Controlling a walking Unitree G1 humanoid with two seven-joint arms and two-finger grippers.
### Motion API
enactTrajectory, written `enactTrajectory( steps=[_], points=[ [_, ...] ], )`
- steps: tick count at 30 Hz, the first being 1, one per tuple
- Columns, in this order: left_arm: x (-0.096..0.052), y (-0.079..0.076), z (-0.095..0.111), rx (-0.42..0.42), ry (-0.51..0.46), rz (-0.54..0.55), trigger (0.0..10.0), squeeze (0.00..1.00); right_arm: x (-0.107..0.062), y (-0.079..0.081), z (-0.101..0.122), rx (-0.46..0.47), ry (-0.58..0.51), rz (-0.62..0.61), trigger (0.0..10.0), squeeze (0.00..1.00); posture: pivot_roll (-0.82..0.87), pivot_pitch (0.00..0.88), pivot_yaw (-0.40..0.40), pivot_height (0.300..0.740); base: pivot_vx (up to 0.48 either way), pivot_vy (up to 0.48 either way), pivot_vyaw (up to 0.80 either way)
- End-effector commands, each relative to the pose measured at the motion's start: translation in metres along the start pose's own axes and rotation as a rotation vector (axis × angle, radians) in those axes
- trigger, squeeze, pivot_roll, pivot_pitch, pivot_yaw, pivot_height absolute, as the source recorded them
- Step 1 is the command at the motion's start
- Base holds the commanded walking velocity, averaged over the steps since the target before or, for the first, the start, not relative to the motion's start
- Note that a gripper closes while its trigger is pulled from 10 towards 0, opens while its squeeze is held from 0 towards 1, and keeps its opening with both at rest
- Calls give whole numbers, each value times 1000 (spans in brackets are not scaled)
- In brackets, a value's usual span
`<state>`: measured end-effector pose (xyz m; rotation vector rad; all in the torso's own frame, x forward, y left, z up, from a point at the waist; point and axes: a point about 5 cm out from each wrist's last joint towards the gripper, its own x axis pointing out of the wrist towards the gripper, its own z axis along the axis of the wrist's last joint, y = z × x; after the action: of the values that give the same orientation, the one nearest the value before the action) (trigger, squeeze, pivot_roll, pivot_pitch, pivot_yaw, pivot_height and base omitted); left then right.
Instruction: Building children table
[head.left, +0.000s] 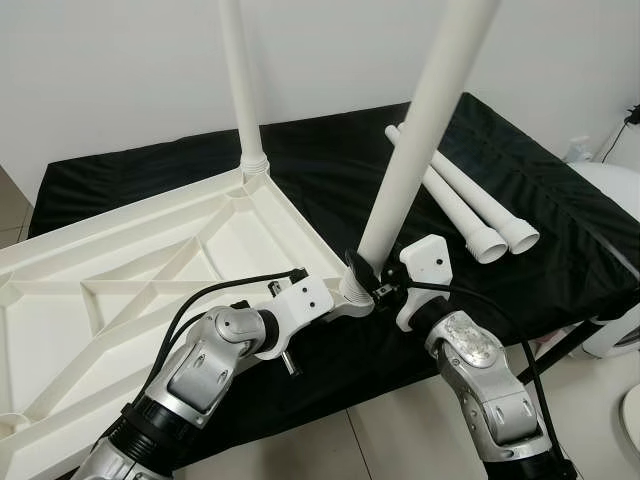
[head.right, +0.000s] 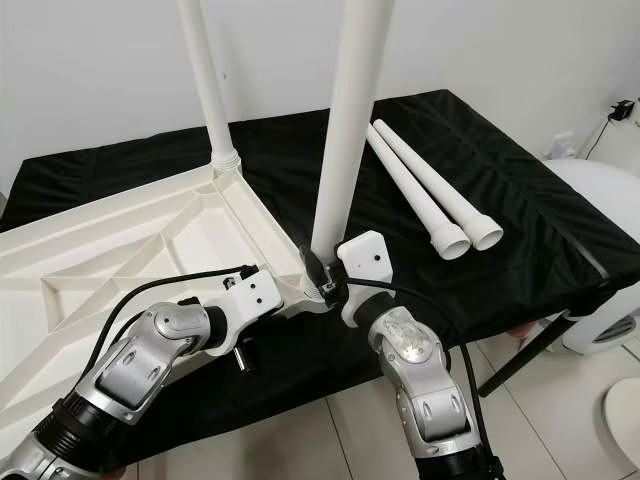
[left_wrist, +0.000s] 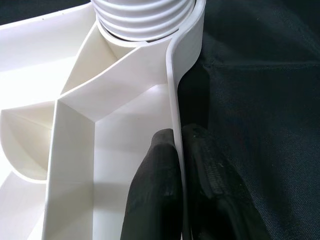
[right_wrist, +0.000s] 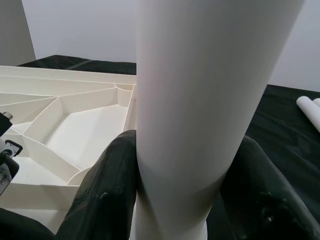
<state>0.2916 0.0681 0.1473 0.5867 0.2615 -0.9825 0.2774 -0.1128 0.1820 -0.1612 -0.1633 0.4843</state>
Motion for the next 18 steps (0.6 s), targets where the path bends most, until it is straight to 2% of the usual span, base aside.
enactTrajectory(
  steps=[1,7,9,14,18],
  points=[
    [-5,6,17,49,-83,59,10000,0,-18,-3,-56,62,278,-72,10000,0,-120,117,36,740,0,0,0],
    [-5,6,18,52,-84,58,10000,0,-15,-3,-48,82,225,-114,10000,0,-120,111,36,740,0,0,0],
    [-4,5,18,52,-85,55,10000,0,-8,-3,-35,93,169,-122,10000,0,-119,109,37,740,0,0,0],
    [-4,5,18,54,-85,53,10000,0,-4,-3,-25,92,128,-119,10000,0,-117,106,34,740,0,0,0],
    [-4,5,18,54,-85,55,10000,0,-6,1,-29,85,135,-116,10000,0,-116,100,30,740,0,0,0]
  ],
)
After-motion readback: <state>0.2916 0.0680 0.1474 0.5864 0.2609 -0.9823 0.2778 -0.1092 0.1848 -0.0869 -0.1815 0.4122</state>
